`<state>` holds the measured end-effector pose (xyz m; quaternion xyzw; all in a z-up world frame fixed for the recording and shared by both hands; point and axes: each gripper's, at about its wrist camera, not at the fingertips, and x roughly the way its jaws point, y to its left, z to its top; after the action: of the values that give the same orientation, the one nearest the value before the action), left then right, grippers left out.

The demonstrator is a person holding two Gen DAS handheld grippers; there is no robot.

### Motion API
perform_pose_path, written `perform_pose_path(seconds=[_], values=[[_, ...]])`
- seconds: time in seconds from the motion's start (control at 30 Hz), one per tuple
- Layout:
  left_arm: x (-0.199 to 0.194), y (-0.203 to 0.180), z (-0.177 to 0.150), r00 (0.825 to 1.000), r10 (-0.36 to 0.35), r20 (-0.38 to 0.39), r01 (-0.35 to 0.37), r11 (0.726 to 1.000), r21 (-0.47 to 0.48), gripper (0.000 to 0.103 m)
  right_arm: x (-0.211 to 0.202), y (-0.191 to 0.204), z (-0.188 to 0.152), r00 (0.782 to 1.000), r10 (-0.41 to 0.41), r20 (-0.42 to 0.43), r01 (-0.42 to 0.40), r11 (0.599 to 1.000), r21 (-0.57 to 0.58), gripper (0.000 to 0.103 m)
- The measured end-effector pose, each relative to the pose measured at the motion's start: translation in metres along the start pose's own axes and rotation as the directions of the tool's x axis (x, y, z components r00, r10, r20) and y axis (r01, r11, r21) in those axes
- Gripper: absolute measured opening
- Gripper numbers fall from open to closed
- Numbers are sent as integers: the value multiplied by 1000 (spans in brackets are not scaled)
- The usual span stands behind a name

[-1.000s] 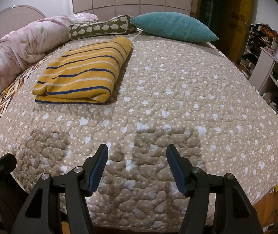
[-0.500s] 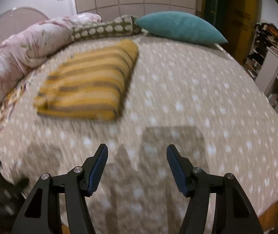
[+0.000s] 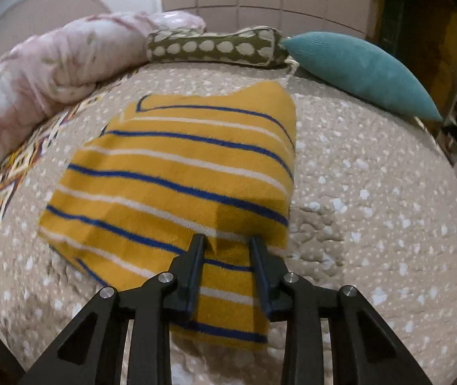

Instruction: Fold small clothes

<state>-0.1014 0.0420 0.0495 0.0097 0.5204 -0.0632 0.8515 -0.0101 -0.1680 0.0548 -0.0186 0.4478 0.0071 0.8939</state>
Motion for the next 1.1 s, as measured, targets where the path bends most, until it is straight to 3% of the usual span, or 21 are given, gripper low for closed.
perform_pose_path(seconds=[0.2, 0.3, 0.37, 0.47, 0.53, 0.73, 0.8, 0.83, 0.93, 1.1], values=[[10, 9, 7, 1000, -22, -9, 22, 999, -27, 103, -15, 0, 21, 994, 97, 41, -98, 995, 30, 34], [10, 18, 8, 1000, -24, -6, 23, 999, -44, 103, 16, 22, 23, 997, 66, -38, -68, 997, -40, 34], [9, 27, 10, 1000, -22, 9, 22, 998, -61, 103, 12, 35, 25, 999, 25, -20, -27, 993, -114, 33], [11, 37, 15, 1000, -16, 18, 17, 997, -77, 103, -10, 39, 46, 991, 128, 46, -124, 989, -74, 34], [13, 41, 19, 1000, -23, 20, 25, 996, -91, 103, -10, 45, 64, 988, 138, 69, -132, 988, -82, 34], [15, 52, 20, 1000, -3, 25, 5, 995, -101, 103, 67, 80, 105, 998, 62, -19, -64, 988, -138, 34], [15, 56, 20, 1000, 7, 27, -4, 994, -113, 103, 77, 98, 112, 1000, 9, -7, -10, 983, -184, 34], [15, 59, 20, 1000, 9, 27, -6, 992, -124, 103, 77, 105, 112, 1000, -1, 1, 1, 979, -206, 34], [14, 63, 20, 999, 14, 30, -9, 989, -145, 103, 60, 119, 113, 992, 124, -1, -121, 963, -241, 34], [-1, 57, 17, 996, 54, 73, -44, 990, -137, 103, 11, 100, 92, 986, 154, 57, -141, 973, -183, 36]])
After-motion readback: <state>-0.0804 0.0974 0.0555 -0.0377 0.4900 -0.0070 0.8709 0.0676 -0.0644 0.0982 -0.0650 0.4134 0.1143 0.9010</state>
